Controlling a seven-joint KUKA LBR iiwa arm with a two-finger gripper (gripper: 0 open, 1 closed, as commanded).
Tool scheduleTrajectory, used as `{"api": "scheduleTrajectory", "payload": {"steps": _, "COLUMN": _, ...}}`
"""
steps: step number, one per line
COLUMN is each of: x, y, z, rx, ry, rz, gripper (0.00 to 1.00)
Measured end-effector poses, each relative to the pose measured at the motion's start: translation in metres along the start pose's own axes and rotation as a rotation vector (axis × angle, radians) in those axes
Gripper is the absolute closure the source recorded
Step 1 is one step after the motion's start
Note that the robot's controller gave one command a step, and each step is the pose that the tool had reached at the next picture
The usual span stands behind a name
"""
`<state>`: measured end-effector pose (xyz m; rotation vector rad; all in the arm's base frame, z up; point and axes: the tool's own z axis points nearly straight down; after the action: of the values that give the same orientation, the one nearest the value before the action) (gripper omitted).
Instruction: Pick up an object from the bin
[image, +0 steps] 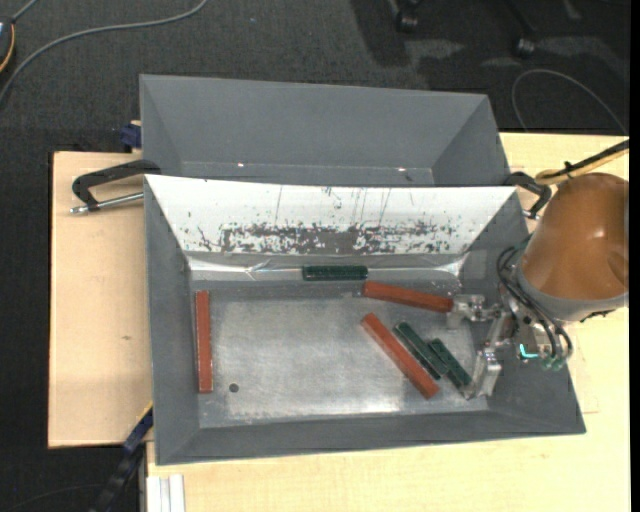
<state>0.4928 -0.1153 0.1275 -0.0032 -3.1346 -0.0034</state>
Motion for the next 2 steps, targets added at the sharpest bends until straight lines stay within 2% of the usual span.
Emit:
{"api": "scheduleTrajectory", "payload": {"steps": 1, "x": 0.0002, "y": 0.0562, "z": 0.0597, "rx": -0.002, "ry": -0.004, "rz": 0.057, "gripper": 0.00}}
{"api": "scheduleTrajectory", "payload": {"steps": 2, "x": -0.0042, "y": 0.0523, "z": 0.0533, "rx": 0.002, "ry": -0.020, "rz": 0.061, "gripper": 1.00}}
